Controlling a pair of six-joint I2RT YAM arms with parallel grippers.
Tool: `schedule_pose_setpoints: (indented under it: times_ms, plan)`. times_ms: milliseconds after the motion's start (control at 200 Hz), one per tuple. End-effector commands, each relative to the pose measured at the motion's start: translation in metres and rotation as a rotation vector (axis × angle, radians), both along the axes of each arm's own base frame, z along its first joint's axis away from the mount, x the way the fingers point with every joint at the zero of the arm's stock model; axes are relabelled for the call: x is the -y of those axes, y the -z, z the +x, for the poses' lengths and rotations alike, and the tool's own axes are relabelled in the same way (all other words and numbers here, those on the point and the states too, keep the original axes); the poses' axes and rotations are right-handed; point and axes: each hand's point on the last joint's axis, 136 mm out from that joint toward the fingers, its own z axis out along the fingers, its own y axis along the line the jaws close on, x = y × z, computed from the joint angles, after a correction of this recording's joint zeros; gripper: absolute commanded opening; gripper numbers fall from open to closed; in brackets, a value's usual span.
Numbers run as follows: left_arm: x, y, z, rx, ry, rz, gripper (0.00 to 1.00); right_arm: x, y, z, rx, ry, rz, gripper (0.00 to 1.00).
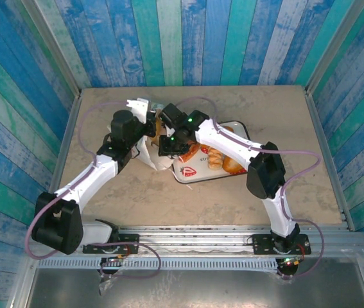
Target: Take the fake bread out of the paper bag
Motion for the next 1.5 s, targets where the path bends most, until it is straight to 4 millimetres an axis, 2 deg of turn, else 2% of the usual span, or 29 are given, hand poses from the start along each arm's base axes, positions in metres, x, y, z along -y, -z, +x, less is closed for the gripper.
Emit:
schedule_pose_setpoints:
  times_ms: [0,170,606,756,846,942,1017,1232,1492]
  plan:
    - [0.007,-0.015,-0.002,0.046,0.036,-0.040,0.00,0.005,-0.006,0.012,0.035,0.055,-0.006,0.46]
    - [0.008,-0.013,-0.001,0.043,0.039,-0.040,0.00,0.015,-0.001,0.015,0.028,0.090,-0.016,0.46]
    - [0.015,-0.012,-0.002,0.031,0.077,-0.046,0.00,-0.015,0.009,0.033,0.005,0.076,0.065,0.45]
    - [0.016,-0.012,-0.003,0.029,0.085,-0.048,0.00,-0.015,0.015,0.037,0.011,0.082,0.056,0.46]
    - [0.015,-0.013,-0.003,0.031,0.080,-0.047,0.00,-0.013,0.016,0.040,0.027,0.083,0.044,0.42]
    - [0.012,-0.014,-0.003,0.035,0.067,-0.041,0.00,-0.011,0.009,0.041,0.052,0.074,0.045,0.27]
    - [0.008,-0.014,-0.003,0.036,0.045,-0.034,0.00,-0.008,0.001,0.041,0.081,0.070,0.041,0.22]
    - [-0.011,-0.009,0.013,-0.018,-0.091,0.006,0.00,0.006,-0.028,0.035,0.181,0.052,0.020,0.16]
    - [-0.026,-0.018,0.018,-0.020,-0.175,0.054,0.00,0.033,-0.053,0.009,0.263,-0.004,-0.051,0.14]
